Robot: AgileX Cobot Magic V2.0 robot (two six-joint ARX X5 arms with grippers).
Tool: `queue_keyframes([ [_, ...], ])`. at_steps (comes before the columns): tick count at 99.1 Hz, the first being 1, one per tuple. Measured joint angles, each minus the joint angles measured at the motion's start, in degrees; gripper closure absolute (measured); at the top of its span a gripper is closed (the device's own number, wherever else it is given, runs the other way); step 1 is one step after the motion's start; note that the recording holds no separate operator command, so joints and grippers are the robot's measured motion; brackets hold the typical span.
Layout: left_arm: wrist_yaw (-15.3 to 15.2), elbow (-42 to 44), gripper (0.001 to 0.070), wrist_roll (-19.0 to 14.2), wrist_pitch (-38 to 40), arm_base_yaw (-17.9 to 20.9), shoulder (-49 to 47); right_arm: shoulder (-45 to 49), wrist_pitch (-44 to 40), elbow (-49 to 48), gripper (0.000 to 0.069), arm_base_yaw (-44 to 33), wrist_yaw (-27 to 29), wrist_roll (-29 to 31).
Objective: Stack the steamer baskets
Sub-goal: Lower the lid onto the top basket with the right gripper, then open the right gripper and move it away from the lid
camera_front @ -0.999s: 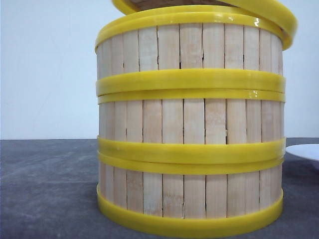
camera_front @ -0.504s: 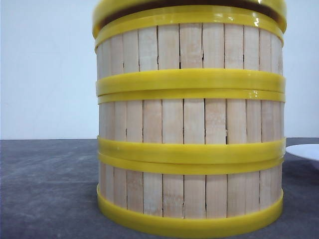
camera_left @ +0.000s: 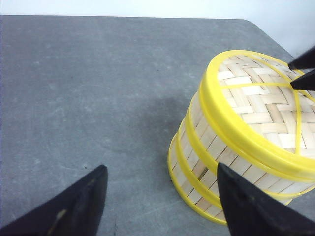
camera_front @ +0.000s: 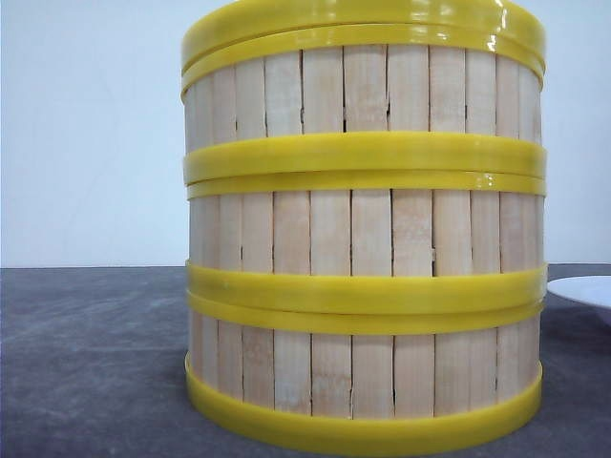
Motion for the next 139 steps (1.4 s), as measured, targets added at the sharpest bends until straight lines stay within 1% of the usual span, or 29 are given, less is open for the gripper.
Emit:
queue_keyframes([
  [6,0.0,-0.02,0.0283,0.0,0.0,0.0,0.0,-0.83,0.72,0.0,0.0241,0.02,0.52,-0.02],
  [13,0.0,0.0,0.0283,0.0,0.0,0.0,0.0,-3.32,1.64,-0.02,0.0235,0.02,3.21,-0.02],
  [28,0.0,-0.02,0.0283,0.0,0.31,0.0,0.0,-13.35,1.2,0.02,0.0233,0.02,12.9,0.04],
  [45,0.0,0.0,0.0283,0.0,0.26,0.0,0.0,-23.98,-4.35,0.2,0.0233,0.02,23.8,1.22],
  [54,0.0,-0.02,0.0283,0.0,0.28,0.0,0.0,-29.22,-6.32,-1.16,0.0233,0.02,28.33,2.01],
  [66,0.0,0.0,0.0283,0.0,0.26,0.0,0.0,-36.89,-7.72,-6.34,0.0233,0.02,31.21,4.37],
  [77,0.0,-0.02,0.0283,0.0,0.26,0.0,0.0,-42.91,-7.98,-12.9,0.0232,0.02,31.32,7.13],
  [85,0.0,0.0,0.0285,0.0,0.26,0.0,0.0,-45.09,-8.66,-16.0,0.0234,0.02,31.3,8.2],
  [88,0.0,0.0,0.0297,0.02,0.26,0.0,0.0,-45.46,-8.83,-16.48,0.025,0.02,31.3,8.5],
  [91,0.0,-0.02,0.0329,0.02,0.26,0.0,0.0,-45.62,-8.83,-16.66,0.0296,0.02,31.3,8.85],
  [94,0.0,-0.02,0.039,0.15,0.26,0.0,0.0,-45.66,-8.74,-16.63,0.0375,0.02,31.3,8.9],
  [98,0.02,-0.02,0.0505,0.24,0.26,0.0,0.0,-45.72,-8.57,-16.63,0.0495,0.02,31.32,8.94],
  [100,0.0,-0.02,0.0558,0.2,0.26,0.0,0.0,-45.75,-8.59,-16.63,0.0544,0.02,31.32,8.92],
  [103,0.0,0.0,0.0607,0.22,0.28,0.0,0.0,-45.75,-8.61,-16.63,0.0594,0.02,31.3,8.92],
  [106,0.0,0.0,0.0638,0.22,0.28,0.0,0.0,-45.75,-8.59,-16.63,0.0626,0.02,31.3,8.94],
  [110,0.0,-0.02,0.0661,0.22,0.26,0.0,0.0,-45.75,-8.61,-16.63,0.0651,0.02,31.3,8.94],
  [117,-0.07,-0.02,0.0676,0.24,0.26,0.0,0.0,-45.75,-8.59,-16.63,0.067,0.02,31.3,8.96],
  [139,-0.07,0.0,0.0681,0.22,0.24,0.0,0.0,-45.77,-8.59,-16.63,0.068,0.02,31.32,8.96],
])
